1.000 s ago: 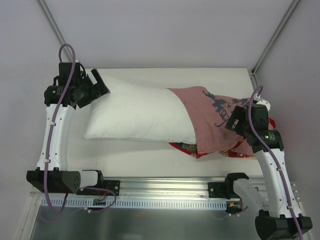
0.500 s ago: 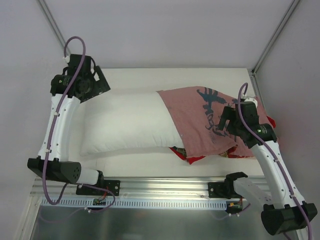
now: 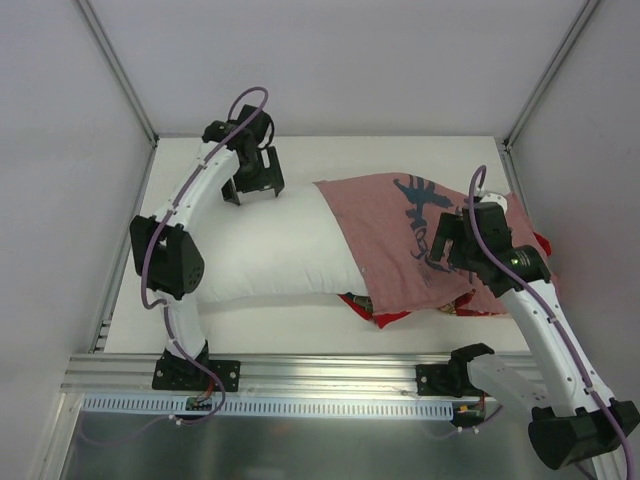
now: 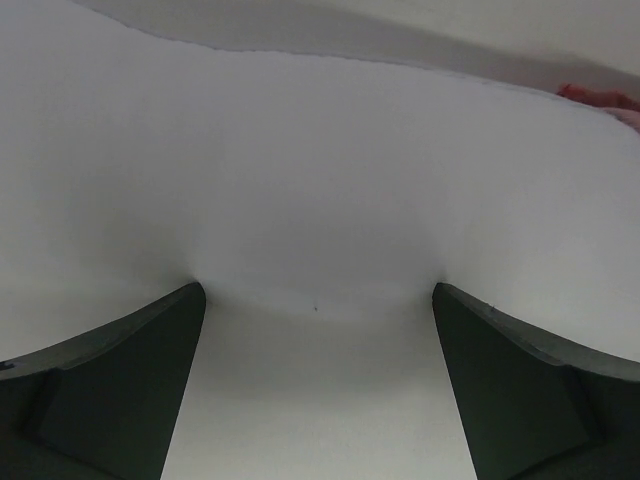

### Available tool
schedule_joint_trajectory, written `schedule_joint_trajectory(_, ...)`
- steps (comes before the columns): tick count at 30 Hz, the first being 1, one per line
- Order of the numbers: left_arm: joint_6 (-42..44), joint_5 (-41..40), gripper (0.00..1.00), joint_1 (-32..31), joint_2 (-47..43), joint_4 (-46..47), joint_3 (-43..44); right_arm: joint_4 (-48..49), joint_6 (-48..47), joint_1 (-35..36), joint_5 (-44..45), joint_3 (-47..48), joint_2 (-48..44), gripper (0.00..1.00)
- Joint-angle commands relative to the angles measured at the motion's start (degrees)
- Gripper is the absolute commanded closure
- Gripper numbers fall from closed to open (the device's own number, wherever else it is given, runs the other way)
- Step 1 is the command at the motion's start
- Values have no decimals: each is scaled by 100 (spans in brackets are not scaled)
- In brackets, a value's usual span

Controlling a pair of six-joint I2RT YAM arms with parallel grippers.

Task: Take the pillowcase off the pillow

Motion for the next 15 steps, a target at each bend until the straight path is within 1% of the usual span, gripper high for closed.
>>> schedule_joint_trajectory(1, -362, -246, 1, -316, 437, -490, -124, -116, 110, 120, 136, 223, -9, 2)
schedule_joint_trajectory(2, -458, -317, 1, -412, 630, -508, -247, -99, 119, 181, 144, 249, 26, 2)
schedule_joint_trajectory(3, -503, -326, 1, -448, 701, -491, -509, -90, 102, 216, 179, 275, 61, 1)
schedule_joint_trajectory(5, -521, -300, 2, -553, 790, -412, -731, -73, 58, 295, 197, 406, 219, 1)
schedule_joint_trajectory(6, -451, -117, 11, -580, 764, -316, -941, -72, 14, 313, 197, 486, 290, 0)
schedule_joint_trajectory(7, -389, -37, 49, -589, 633, -150, -1012, -90, -73, 322, 197, 573, 386, 1)
schedule_joint_trajectory(8, -363, 33, 80, -606, 545, -79, -1074, -99, -118, 322, 197, 670, 474, 3)
schedule_joint_trajectory(9, -354, 86, 100, -607, 457, -43, -1127, -90, -179, 322, 197, 897, 692, 4)
schedule_joint_trajectory(11, -249, 174, 100, -607, 142, -25, -1127, -90, -337, 313, 127, 1170, 957, 4)
schedule_joint_trajectory(12, -231, 157, 100, -633, -8, -16, -1188, -99, -381, 305, 31, 1502, 1263, 4)
schedule_joint_trajectory(14, -187, 139, 100, -642, -474, 54, -1302, -125, -461, 278, -145, 1847, 1616, 4)
schedule_joint_trajectory(15, -169, 165, 100, -650, -632, 98, -1425, -116, -461, 252, -354, 2023, 1800, 4)
